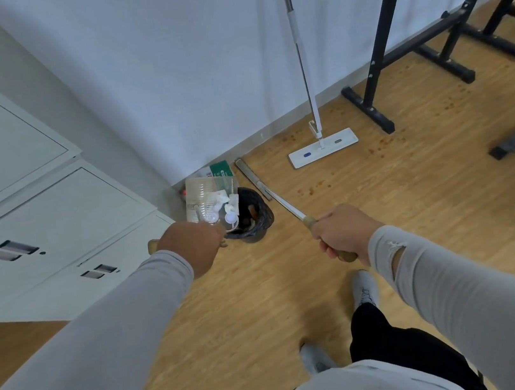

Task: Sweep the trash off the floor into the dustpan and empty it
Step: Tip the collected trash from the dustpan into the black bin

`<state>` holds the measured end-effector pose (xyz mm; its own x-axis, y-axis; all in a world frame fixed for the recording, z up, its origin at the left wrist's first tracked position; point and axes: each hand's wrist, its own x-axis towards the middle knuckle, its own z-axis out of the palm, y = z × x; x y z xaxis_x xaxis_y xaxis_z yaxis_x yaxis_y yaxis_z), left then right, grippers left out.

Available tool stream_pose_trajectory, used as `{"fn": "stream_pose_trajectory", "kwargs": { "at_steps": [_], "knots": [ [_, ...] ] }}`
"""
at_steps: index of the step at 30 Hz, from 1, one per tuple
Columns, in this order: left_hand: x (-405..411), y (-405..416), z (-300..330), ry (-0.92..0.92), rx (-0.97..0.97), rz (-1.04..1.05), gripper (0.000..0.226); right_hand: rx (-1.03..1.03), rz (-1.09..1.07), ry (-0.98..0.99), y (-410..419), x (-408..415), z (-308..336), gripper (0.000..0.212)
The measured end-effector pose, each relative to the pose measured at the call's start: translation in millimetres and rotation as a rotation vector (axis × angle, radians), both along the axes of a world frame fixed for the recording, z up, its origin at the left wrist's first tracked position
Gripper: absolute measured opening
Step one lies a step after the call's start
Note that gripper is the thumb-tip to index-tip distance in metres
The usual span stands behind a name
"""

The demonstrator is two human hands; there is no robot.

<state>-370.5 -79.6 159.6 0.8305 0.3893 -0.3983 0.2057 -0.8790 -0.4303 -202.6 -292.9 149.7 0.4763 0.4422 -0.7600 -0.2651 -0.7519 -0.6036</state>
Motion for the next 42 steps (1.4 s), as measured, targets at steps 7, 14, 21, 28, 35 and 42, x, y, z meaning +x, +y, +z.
{"fn": "stream_pose_trajectory", "kwargs": {
  "at_steps": [7, 14, 21, 28, 35, 42],
  "knots": [
    [-1.0, -2.3, -1.4, 0.064, 0.011, -0.039, 0.027, 0.0, 0.007, -0.01, 0.9, 2.1, 2.8, 0.015],
    [0.3, -6.1, 0.4, 0.085, 0.013, -0.042, 0.028, 0.007, 0.013, -0.022, -0.6, 2.7, 1.7, 0.016],
    [-0.3, -10.0, 4.3, 0.094, -0.054, 0.042, 0.033, 0.015, -0.011, -0.017, -1.5, 0.1, 0.3, 0.019],
    [3.5, -20.3, 6.6, 0.135, -0.046, 0.043, 0.038, 0.014, -0.009, -0.021, -1.3, -1.6, -5.5, 0.024],
    [6.4, -30.9, 11.9, 0.191, -0.008, -0.02, 0.032, 0.014, -0.015, -0.01, 1.0, -1.0, -9.0, 0.025],
    [3.8, -39.7, 15.8, 0.23, 0.037, -0.11, 0.03, -0.001, -0.012, -0.008, 3.7, 0.8, -10.8, 0.023]
  ]
}}
